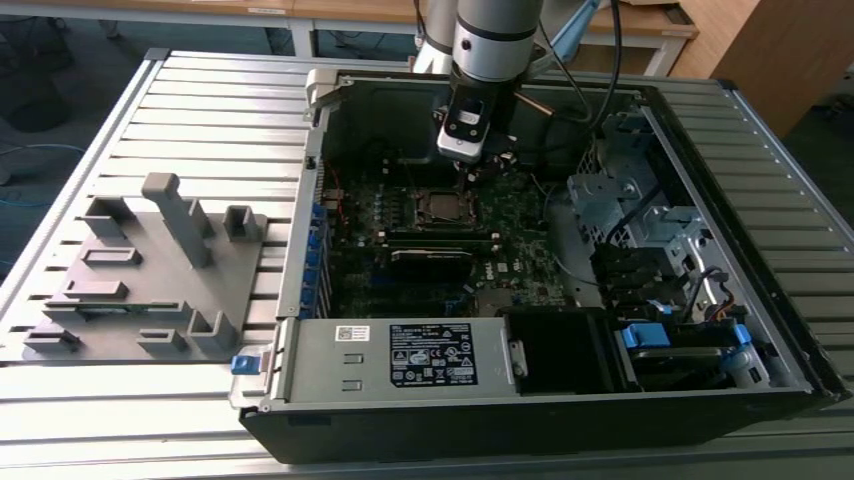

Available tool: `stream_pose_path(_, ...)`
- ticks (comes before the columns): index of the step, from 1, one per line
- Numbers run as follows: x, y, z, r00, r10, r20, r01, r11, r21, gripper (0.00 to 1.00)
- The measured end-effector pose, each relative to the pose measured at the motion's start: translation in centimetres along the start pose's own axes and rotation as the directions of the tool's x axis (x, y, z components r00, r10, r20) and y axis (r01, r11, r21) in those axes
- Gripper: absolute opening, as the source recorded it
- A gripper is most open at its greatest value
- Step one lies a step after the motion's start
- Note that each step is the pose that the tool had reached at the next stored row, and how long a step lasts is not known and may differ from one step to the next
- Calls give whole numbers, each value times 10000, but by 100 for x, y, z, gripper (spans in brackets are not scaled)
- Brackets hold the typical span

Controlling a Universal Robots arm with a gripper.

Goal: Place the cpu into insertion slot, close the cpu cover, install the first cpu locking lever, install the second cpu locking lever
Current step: 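Close the cpu cover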

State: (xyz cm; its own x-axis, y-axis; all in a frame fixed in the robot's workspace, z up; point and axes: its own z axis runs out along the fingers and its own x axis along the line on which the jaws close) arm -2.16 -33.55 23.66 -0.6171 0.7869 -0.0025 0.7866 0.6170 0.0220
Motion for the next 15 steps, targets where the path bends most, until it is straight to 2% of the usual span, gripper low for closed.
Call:
stream_pose_path(4,0,0,0,10000,-42,-2,42,10000,0,10)
stream_pose_path(9,0,0,2,9982,-592,-13,592,9982,-2,10)
stream_pose_path(12,0,-1,5,9944,-1060,-23,1060,9944,-4,10)
stream_pose_path(15,0,0,10,9879,-1551,-34,1551,9879,-6,10)
